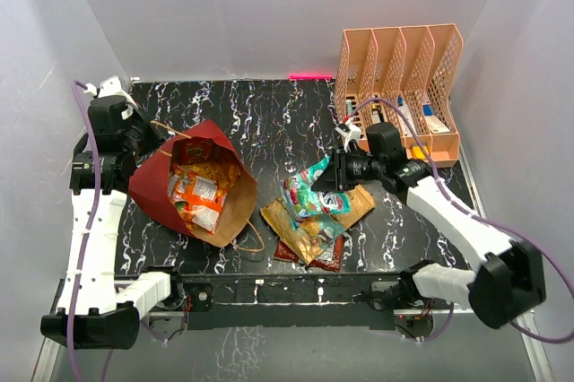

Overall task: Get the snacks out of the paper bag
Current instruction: Place the snack at the center of the board.

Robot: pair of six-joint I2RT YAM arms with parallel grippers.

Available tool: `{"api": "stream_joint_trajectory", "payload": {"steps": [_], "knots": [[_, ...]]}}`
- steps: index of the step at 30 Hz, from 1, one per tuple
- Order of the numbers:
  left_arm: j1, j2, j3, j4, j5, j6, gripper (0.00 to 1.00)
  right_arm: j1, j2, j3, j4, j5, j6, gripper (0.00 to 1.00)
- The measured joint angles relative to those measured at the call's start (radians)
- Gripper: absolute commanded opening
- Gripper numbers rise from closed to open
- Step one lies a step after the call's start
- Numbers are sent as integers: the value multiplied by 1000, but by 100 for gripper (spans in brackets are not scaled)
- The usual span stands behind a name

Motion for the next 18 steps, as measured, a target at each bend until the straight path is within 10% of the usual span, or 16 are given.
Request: {"api": "stream_joint_trajectory", "payload": {"steps": [7, 18], "knots": [[0, -1, 0, -6, -5, 8, 0, -156, 186, -90, 137, -341, 5, 8], [0, -14, -2, -6, 5, 5, 0, -207, 379, -230, 426, -410, 21, 15]]}}
